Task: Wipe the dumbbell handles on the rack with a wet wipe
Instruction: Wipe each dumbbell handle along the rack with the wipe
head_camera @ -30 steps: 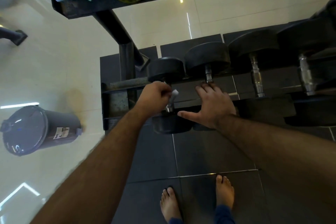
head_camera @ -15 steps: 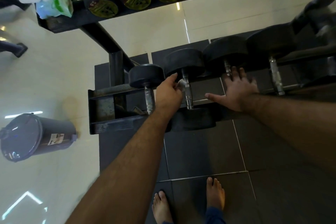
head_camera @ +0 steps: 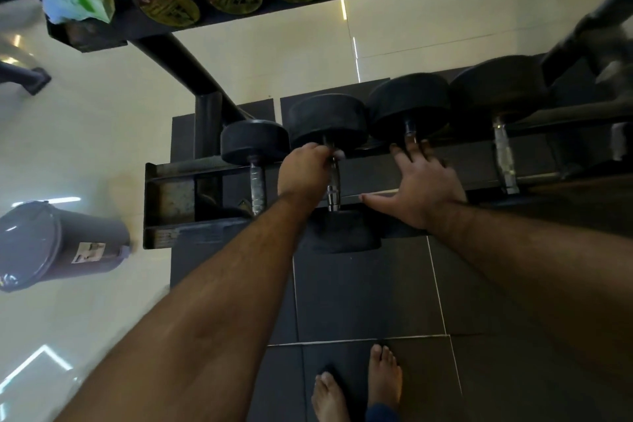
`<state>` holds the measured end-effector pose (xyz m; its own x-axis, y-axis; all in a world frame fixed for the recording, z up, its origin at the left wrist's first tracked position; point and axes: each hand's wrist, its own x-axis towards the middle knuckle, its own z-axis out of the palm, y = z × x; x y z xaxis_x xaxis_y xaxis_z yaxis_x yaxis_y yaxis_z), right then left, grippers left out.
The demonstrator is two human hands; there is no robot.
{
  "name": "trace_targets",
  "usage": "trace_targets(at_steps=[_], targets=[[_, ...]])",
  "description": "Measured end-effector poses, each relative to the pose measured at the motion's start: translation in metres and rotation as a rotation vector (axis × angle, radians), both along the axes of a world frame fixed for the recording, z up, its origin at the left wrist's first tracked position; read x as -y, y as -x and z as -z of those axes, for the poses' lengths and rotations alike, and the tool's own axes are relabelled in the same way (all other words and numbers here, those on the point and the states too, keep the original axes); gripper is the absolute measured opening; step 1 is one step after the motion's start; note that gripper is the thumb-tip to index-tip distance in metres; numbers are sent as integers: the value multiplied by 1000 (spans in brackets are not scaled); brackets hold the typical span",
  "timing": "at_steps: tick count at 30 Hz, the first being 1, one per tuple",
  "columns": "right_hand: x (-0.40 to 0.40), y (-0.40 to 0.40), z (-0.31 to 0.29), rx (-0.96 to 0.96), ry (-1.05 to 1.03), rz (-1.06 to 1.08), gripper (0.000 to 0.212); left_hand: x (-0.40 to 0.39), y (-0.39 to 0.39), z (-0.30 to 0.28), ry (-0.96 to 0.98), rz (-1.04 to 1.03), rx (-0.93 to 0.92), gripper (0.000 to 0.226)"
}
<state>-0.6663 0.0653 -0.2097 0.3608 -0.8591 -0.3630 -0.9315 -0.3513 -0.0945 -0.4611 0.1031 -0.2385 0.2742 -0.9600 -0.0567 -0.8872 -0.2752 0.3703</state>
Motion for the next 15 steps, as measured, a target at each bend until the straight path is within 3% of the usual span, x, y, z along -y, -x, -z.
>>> trace_targets(at_steps=[2, 6, 10, 12, 15], targets=[[0, 0, 1, 16, 20, 7, 133, 6, 0, 8, -46, 91, 60, 30], [1, 0, 0, 14, 24, 1, 129, 8, -7, 15, -11, 146, -6, 28], [1, 0, -3, -11, 11, -1, 131, -4, -19, 18, -78, 471, 5, 27], [2, -3, -4, -44, -2, -9, 133, 1, -23, 22, -39, 552, 102, 32], [2, -5, -3, -67, -3, -7, 135, 13, -23, 26, 51, 412, 187, 37]])
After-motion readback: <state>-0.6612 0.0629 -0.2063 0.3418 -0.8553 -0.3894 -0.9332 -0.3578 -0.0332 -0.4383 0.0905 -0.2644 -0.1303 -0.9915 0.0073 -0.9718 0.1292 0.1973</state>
